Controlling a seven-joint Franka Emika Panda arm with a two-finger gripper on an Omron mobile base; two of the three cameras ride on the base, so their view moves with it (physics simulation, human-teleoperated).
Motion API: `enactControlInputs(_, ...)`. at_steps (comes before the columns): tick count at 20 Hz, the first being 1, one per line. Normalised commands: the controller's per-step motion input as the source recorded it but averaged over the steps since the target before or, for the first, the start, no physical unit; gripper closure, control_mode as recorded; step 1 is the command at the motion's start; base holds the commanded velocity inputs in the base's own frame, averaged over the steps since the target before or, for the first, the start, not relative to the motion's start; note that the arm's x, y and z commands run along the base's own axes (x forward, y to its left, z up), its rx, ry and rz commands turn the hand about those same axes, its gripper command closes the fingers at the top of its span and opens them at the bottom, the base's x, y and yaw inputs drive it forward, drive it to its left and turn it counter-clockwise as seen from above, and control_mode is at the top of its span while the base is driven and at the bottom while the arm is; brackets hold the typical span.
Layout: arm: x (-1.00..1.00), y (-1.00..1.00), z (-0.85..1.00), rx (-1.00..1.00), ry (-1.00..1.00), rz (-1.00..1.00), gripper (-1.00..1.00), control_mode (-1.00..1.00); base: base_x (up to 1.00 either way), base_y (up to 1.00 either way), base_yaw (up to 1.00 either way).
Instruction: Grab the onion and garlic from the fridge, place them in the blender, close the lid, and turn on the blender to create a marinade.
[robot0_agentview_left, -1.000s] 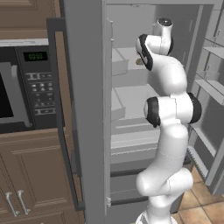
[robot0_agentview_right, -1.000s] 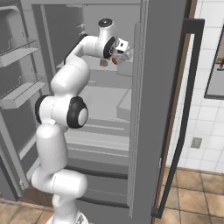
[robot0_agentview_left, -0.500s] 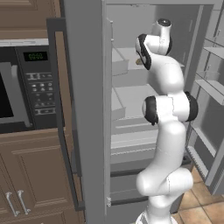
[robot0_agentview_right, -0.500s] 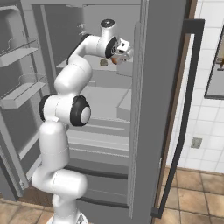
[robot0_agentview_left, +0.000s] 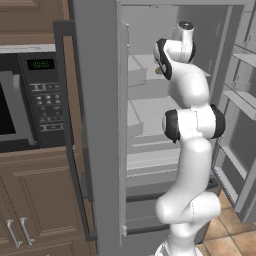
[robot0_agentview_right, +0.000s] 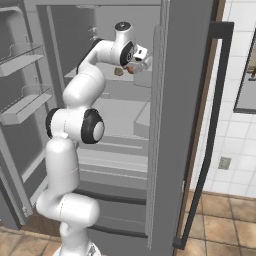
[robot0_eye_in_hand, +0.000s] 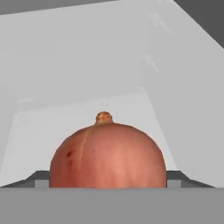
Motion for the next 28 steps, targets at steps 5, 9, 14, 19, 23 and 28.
enactControlInputs(5, -0.25, 0.01, 0.03, 0.0, -0.11, 0.0, 1.0, -1.0, 0.0, 0.0, 0.0)
enactControlInputs(9, -0.71, 0.1, 0.21, 0.0, -0.24, 0.0, 1.0, -1.0, 0.0, 0.0, 0.0)
enactControlInputs(14, -1.0, 0.1, 0.01, 0.0, -0.36, 0.0, 1.0, -1.0, 0.0, 0.0, 0.0)
enactControlInputs(19, -1.0, 0.24, -0.02, 0.0, -0.26, 0.0, 1.0, -1.0, 0.0, 0.0, 0.0)
enactControlInputs(23, -1.0, 0.42, -0.1, 0.0, -0.03, 0.0, 1.0, -1.0, 0.0, 0.0, 0.0)
enactControlInputs(28, -1.0, 0.36, -0.03, 0.0, 0.0, 0.0, 1.0, -1.0, 0.0, 0.0, 0.0)
